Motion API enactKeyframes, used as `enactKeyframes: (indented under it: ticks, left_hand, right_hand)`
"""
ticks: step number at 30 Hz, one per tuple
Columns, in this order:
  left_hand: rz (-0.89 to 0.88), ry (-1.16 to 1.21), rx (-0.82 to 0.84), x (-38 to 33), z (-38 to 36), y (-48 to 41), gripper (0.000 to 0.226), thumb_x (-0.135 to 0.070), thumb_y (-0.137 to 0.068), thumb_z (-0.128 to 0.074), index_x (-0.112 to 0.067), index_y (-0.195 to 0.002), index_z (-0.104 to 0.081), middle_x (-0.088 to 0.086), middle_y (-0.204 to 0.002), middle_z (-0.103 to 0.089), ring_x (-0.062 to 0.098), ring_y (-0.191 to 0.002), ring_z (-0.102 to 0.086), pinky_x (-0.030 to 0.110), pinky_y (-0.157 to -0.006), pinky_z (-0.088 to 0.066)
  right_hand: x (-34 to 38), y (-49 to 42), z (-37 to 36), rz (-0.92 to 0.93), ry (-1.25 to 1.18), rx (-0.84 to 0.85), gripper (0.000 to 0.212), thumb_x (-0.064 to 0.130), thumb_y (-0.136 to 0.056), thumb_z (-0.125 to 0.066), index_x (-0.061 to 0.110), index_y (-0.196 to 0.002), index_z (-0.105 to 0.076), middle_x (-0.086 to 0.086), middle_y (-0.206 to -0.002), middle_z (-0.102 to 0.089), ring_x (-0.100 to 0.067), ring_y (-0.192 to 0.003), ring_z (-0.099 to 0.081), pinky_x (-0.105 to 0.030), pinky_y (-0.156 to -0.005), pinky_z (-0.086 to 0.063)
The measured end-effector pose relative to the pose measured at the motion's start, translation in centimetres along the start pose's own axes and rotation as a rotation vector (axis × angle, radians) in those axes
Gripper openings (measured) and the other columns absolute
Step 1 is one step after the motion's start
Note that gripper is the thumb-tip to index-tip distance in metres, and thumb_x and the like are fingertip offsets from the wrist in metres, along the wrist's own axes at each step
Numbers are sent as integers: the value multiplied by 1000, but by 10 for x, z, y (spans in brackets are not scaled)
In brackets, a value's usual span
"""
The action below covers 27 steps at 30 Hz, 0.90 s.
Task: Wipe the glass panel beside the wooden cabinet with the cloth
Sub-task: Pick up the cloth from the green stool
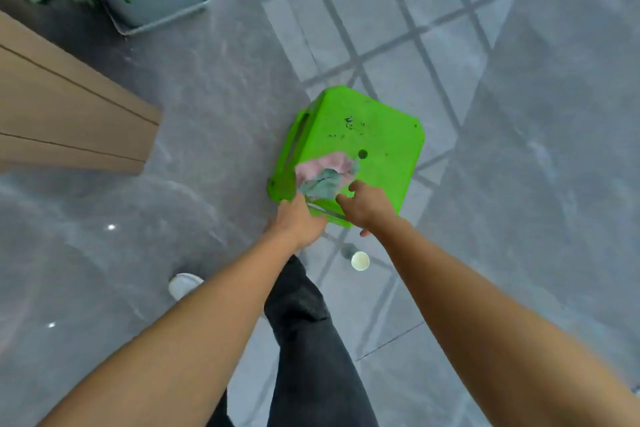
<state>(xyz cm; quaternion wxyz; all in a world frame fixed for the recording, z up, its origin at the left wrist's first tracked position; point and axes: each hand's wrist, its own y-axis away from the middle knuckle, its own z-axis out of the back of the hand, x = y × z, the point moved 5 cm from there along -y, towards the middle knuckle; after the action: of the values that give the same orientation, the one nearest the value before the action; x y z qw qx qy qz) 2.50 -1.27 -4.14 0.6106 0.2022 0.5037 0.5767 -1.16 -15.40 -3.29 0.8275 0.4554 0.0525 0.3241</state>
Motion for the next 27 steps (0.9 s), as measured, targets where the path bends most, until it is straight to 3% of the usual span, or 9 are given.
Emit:
enactKeyframes:
  ticks: [3, 6, 10, 13, 16, 17, 21, 24, 27]
  left_hand:
    - [2, 189, -255, -8, -3, -52, 63, -33, -88, -62, -11, -143, -40, 24, -131, -52, 44, -121, -55, 42, -95, -45]
    - [13, 296, -365, -7, -9, -101, 73, -36, -89, -63, -16, -152, -33, 20, -139, -48, 39, -126, -53, 40, -100, -42]
    - [42, 343, -335, 19, -22, -148, 45, -28, -84, -67, -15, -125, -54, 16, -126, -52, 35, -117, -56, 33, -94, -40]
    - [-42, 465, -276, 48, -23, -166, 29, -26, -77, -72, -19, -98, -54, 5, -103, -52, 28, -94, -58, 25, -76, -39]
    - [-35, 768, -127, 94, -20, -177, 31, -30, -70, -74, -22, -85, -49, 8, -85, -60, 22, -79, -57, 43, -74, -57]
    - [-13, 861, -114, 114, -15, -182, 30, -30, -68, -74, -22, -84, -49, 13, -86, -62, 21, -79, -58, 48, -77, -59]
    - [66, 1104, -273, 211, 20, -219, 27, -21, -73, -76, -24, -84, -51, 7, -85, -66, 17, -73, -60, 38, -69, -54]
    - [144, 1201, -392, 292, 43, -264, 30, -13, -77, -77, -23, -90, -51, 13, -97, -67, 23, -83, -64, 49, -77, -59]
    - [181, 1211, -497, 373, 59, -326, 37, -17, -68, -80, -24, -90, -51, 12, -101, -67, 25, -83, -65, 43, -69, -62]
  right_hand:
    - [-16, -49, -8, -15, -192, -150, 52, 35, -89, -54, 8, -133, -51, -29, -110, -69, -45, -98, -67, -47, -88, -54]
    - [-24, -88, -24, -64, -457, -230, 60, 34, -86, -61, 11, -140, -45, -24, -130, -61, -42, -112, -61, -55, -92, -53]
    - [-21, -119, -55, -89, -675, -366, 44, 28, -84, -64, 12, -124, -52, -18, -115, -63, -38, -106, -61, -57, -88, -53]
    - [-10, -124, -73, -66, -632, -508, 30, 23, -83, -65, 15, -109, -53, 6, -80, -61, -22, -81, -61, -39, -79, -53]
    - [25, -119, -86, 113, -506, -643, 24, 21, -81, -66, 21, -103, -57, 18, -73, -57, -9, -69, -52, -15, -64, -42]
    - [42, -119, -95, 193, -478, -645, 24, 21, -80, -67, 21, -102, -58, 12, -76, -61, -11, -70, -54, -15, -66, -43]
    - [130, -155, -155, 461, -315, -515, 25, 16, -77, -66, 19, -101, -61, -4, -88, -67, -23, -79, -61, -32, -71, -47]
    - [192, -218, -221, 495, -274, -354, 26, 13, -76, -67, 14, -102, -61, -12, -90, -70, -32, -84, -64, -39, -75, -51]
    - [239, -300, -298, 455, -218, -181, 27, 14, -79, -71, 13, -104, -63, -10, -86, -69, -30, -86, -68, -27, -73, -48]
